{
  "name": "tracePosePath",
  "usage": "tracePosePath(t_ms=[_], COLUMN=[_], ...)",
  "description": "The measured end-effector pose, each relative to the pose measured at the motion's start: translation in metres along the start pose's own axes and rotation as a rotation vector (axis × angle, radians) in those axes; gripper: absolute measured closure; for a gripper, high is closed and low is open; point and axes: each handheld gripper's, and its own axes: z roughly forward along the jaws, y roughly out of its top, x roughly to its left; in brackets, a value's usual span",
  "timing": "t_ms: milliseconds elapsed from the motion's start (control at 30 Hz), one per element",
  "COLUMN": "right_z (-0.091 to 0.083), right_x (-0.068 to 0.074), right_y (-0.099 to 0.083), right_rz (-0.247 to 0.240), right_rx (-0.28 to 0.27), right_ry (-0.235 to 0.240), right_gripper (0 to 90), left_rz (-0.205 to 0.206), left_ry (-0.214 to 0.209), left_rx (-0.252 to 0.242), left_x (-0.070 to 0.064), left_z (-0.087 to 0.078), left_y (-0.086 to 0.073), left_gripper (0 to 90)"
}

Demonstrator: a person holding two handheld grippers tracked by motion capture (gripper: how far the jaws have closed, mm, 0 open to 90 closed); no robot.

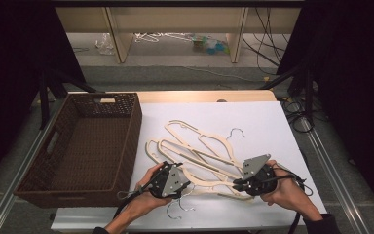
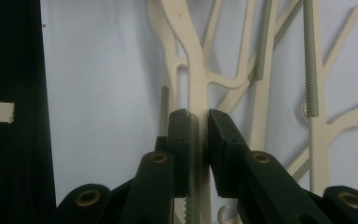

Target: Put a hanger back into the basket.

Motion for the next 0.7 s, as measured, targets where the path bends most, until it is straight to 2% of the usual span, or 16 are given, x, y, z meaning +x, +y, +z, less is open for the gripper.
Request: tracePosePath(t_ms=[33,67,100,133,167,233,267,300,367,400,467,500,533,600,633,700], right_z=[-0.0002,-0.0002,0.0002,0.0002,0.0005,0.0003,0.0002,0.0000,-0.0004,-0.0003,-0.0003,-0.0003,0.0000,0.0002,-0.0002,-0.0002], right_x=[0.0003,0.0003,0.0011,0.0011,0.0007,0.0003,0.0003,-0.0002,-0.0011,-0.0010,-0.0011,-0.0013,-0.0017,-0.0020,-0.0029,-0.0029], right_y=[-0.0001,-0.0001,-0.0002,-0.0002,-0.0002,-0.0006,-0.0010,-0.0016,-0.0023,-0.0025,-0.0025,-0.0025,-0.0030,-0.0043,-0.0048,-0.0053], right_rz=[-0.003,-0.003,-0.008,-0.008,-0.010,-0.012,-0.012,-0.013,-0.016,-0.021,-0.024,-0.024,-0.028,-0.031,-0.035,-0.032], right_rx=[0.002,0.002,0.004,0.004,0.002,0.003,0.003,-0.002,-0.004,-0.007,-0.007,-0.009,-0.013,-0.017,-0.017,-0.023], right_ry=[0.007,0.007,0.009,0.009,0.009,0.018,0.022,0.019,0.028,0.028,0.027,0.026,0.024,0.024,0.033,0.028], right_gripper=[79.4,79.4,79.4,79.4,79.5,79.5,79.4,79.4,79.3,79.3,79.3,79.3,79.2,79.1,79.2,79.1], left_rz=[0.026,0.026,0.065,0.065,0.108,0.096,0.112,0.137,0.146,0.185,0.185,0.220,0.236,0.275,0.275,0.318], left_ry=[-0.015,-0.015,-0.021,-0.021,-0.016,-0.017,-0.011,-0.021,-0.028,-0.049,-0.065,-0.059,-0.070,-0.090,-0.090,-0.094], left_rx=[-0.022,-0.022,-0.025,-0.025,-0.028,-0.042,-0.045,-0.056,-0.060,-0.059,-0.073,-0.076,-0.078,-0.093,-0.093,-0.088], left_x=[-0.0005,-0.0005,-0.0012,-0.0012,-0.0019,-0.0028,-0.0022,-0.0028,-0.0032,-0.0029,-0.0043,-0.0036,-0.0036,-0.0036,-0.0036,-0.0011], left_z=[0.0007,0.0007,-0.0001,-0.0001,-0.0002,0.0008,0.0006,0.0006,0.0008,0.0005,0.0016,0.0009,0.0002,-0.0011,-0.0011,-0.0021], left_y=[0.0021,0.0021,0.0041,0.0041,0.0060,0.0063,0.0069,0.0073,0.0073,0.0074,0.0066,0.0068,0.0069,0.0089,0.0089,0.0110], left_gripper=[39.2,39.2,40.9,41.9,41.3,40.9,40.7,42.9,45.9,47.9,50.8,53.2,61.3,65.0,66.1,67.5])
